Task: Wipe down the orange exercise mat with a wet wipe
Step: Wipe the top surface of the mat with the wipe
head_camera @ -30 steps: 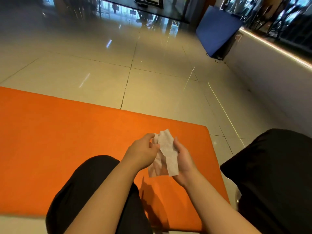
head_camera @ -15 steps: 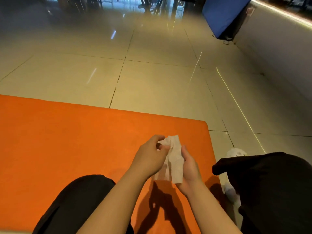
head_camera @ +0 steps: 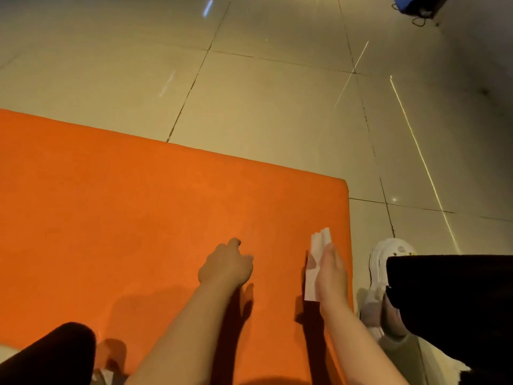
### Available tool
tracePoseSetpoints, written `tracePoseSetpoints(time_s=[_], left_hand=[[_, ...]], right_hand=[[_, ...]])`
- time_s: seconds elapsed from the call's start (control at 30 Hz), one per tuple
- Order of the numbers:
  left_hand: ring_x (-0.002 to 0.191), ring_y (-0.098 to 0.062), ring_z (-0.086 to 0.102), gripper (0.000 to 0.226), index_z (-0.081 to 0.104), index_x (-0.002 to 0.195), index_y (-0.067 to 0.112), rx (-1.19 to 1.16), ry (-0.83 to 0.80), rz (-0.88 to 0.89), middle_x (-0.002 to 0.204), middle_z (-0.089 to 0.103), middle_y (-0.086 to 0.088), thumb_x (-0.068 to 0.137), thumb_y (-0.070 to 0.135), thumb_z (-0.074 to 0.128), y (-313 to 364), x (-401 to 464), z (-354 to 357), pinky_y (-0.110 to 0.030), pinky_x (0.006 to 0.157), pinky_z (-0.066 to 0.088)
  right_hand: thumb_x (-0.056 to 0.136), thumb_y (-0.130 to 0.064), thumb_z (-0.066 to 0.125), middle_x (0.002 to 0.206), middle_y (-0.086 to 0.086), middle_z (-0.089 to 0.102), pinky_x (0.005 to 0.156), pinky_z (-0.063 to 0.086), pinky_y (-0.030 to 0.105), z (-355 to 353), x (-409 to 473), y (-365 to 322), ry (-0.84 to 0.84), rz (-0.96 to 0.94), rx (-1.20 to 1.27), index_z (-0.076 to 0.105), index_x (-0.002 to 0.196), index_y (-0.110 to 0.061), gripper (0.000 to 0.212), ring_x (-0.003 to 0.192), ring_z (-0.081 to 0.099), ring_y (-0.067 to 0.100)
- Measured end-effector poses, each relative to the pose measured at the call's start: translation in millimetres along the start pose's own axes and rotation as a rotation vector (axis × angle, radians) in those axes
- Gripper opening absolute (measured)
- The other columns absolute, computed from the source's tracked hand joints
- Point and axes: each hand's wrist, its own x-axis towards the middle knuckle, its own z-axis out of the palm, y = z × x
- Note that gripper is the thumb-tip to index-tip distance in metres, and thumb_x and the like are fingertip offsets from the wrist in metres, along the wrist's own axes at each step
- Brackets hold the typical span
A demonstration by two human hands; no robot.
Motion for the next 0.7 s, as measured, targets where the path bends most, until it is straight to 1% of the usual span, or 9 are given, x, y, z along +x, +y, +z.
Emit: tracePoseSetpoints(time_s=[0.07,0.1,0.17,0.23,0.3,0.37,0.43,0.6,0.7], left_hand=[[0.136,-0.032,0.038,0.056,0.03,0.151,0.026,-0.06,0.045,-0.062,0.15,0.036,-0.008,0.1,0.04,0.047,-20.8,11.5,30.1,-0.043,0.105,0.04],[0.139,-0.031,0.033,0.058,0.028,0.152,0.026,-0.07,0.088,-0.089,0.152,0.032,-0.007,0.1,0.04,0.049,-32.2,16.9,43.8,-0.044,0.107,0.038],[0.145,-0.029,0.023,0.06,0.027,0.153,0.025,-0.071,0.214,-0.138,0.158,0.025,-0.008,0.1,0.041,0.049,-53.4,28.9,68.5,-0.046,0.112,0.031],[0.149,-0.026,0.014,0.059,0.028,0.154,0.026,-0.069,0.313,-0.196,0.162,0.019,-0.007,0.1,0.043,0.045,-69.7,46.1,92.5,-0.05,0.117,0.02],[0.151,-0.022,0.004,0.059,0.024,0.155,0.029,-0.057,0.335,-0.256,0.165,0.01,-0.003,0.102,0.049,0.036,-80.5,65.7,118.4,-0.053,0.119,0.007],[0.152,-0.022,0.002,0.063,0.024,0.156,0.029,-0.015,0.403,-0.279,0.166,0.009,-0.003,0.098,0.056,0.027,-86.8,81.5,146.8,-0.057,0.117,-0.001],[0.148,-0.031,0.019,0.067,0.039,0.151,0.021,0.051,0.538,-0.217,0.161,0.025,-0.011,0.092,0.053,0.031,-95.5,92.2,166.8,-0.063,0.113,0.007],[0.141,-0.036,0.031,0.063,0.045,0.145,0.016,0.144,0.705,-0.228,0.153,0.038,-0.019,0.089,0.046,0.038,-99.1,97.8,179.8,-0.07,0.107,0.019],[0.141,-0.038,0.033,0.061,0.043,0.146,0.016,0.191,0.706,-0.233,0.153,0.038,-0.019,0.093,0.045,0.038,-99.6,99.9,181.4,-0.07,0.106,0.02]], right_hand=[[0.105,-0.047,0.022,0.133,0.004,0.056,0.092,0.043,0.032,-0.1,22.3,6.6,-0.056,-0.166,-0.181,0.045,0.144,-0.024,0.051,0.11,0.055,0.019],[0.103,-0.053,0.017,0.143,0.003,0.05,0.101,0.038,0.029,4.2,34.9,13.4,-0.126,-0.237,-0.314,0.041,0.147,-0.025,0.057,0.123,0.05,0.018],[0.092,-0.071,0.001,0.16,0.0,0.027,0.117,0.011,0.022,22.3,54.0,36.3,-0.398,-0.421,-0.694,0.032,0.151,-0.027,0.079,0.147,0.02,0.013],[0.094,-0.066,-0.001,0.164,-0.002,0.004,0.12,-0.006,0.027,39.5,69.4,73.5,-0.686,-0.545,-1.077,0.022,0.154,-0.029,0.074,0.151,-0.005,0.014],[0.09,-0.067,-0.01,0.16,-0.008,-0.015,0.121,-0.01,0.037,49.0,72.9,105.4,-0.784,-0.597,-1.239,0.012,0.156,-0.032,0.078,0.148,-0.02,0.015],[0.094,-0.062,-0.007,0.162,-0.009,-0.005,0.121,-0.003,0.036,48.2,81.2,124.9,-0.685,-0.732,-1.32,0.019,0.155,-0.035,0.072,0.151,-0.007,0.013],[0.103,-0.053,0.007,0.161,-0.003,0.021,0.116,0.013,0.039,48.1,94.6,137.1,-0.558,-0.805,-1.323,0.03,0.151,-0.031,0.058,0.148,0.019,0.018],[0.099,-0.057,0.008,0.16,-0.012,-0.015,0.117,-0.017,0.03,50.8,146.4,109.1,-0.196,-0.569,-1.144,0.001,0.154,-0.038,0.059,0.145,-0.024,0.004],[0.102,-0.053,0.012,0.164,0.002,-0.009,0.12,-0.007,0.044,23.4,194.5,76.1,0.017,-0.391,-1.172,0.004,0.157,-0.028,0.061,0.151,-0.01,0.019]])
